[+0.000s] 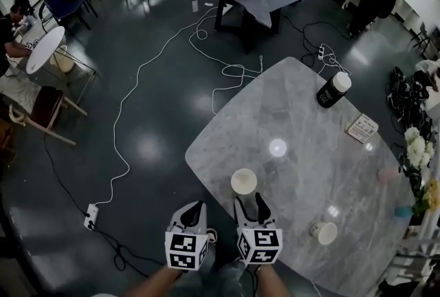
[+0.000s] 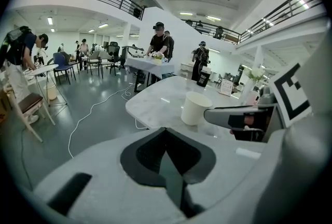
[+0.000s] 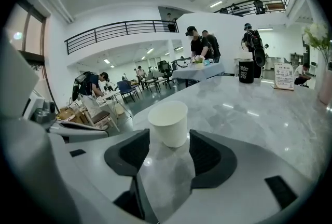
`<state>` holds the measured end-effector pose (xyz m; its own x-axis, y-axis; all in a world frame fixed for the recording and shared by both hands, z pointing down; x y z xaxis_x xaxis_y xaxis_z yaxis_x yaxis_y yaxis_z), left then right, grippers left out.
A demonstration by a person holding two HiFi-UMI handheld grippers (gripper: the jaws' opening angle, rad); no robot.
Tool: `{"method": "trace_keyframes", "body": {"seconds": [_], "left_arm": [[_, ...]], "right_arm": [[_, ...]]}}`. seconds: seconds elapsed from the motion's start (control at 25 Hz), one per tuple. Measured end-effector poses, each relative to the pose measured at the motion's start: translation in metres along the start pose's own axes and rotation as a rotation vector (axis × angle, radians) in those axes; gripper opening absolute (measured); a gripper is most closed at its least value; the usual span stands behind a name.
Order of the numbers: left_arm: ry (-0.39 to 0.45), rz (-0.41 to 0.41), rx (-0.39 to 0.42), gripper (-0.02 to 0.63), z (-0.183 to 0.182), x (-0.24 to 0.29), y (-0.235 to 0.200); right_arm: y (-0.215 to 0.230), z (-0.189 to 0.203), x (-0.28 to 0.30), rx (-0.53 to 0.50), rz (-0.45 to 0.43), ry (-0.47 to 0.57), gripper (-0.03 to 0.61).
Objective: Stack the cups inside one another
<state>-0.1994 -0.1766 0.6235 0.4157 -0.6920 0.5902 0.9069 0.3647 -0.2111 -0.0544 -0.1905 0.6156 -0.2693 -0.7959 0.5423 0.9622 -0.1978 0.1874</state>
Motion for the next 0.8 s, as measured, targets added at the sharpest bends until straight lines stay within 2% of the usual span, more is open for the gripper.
{"method": "trace_keyframes", "body": {"seconds": [0.28,0.8], "left_arm": [[-0.019,0.001,-0.028,-0.002,0.008,0.010,-0.009],[-0.039,0.015,-0.043,-0.002,0.013,0.021,-0.017]], "right_arm": [[0.002,0.005,0.018,-0.008,0.016,-0.032,0.225],[0.000,-0.001,0.041,-0.053,0.027,-0.013,0.242]]}}
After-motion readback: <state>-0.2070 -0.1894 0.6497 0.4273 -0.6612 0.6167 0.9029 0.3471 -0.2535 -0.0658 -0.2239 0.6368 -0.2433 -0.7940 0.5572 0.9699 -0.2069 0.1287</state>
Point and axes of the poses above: the fingertips, and each gripper's own axes: x forward along the fingers, y to its right, z out of its underside, the point moved 3 cm from there along -x, backward along the fingers
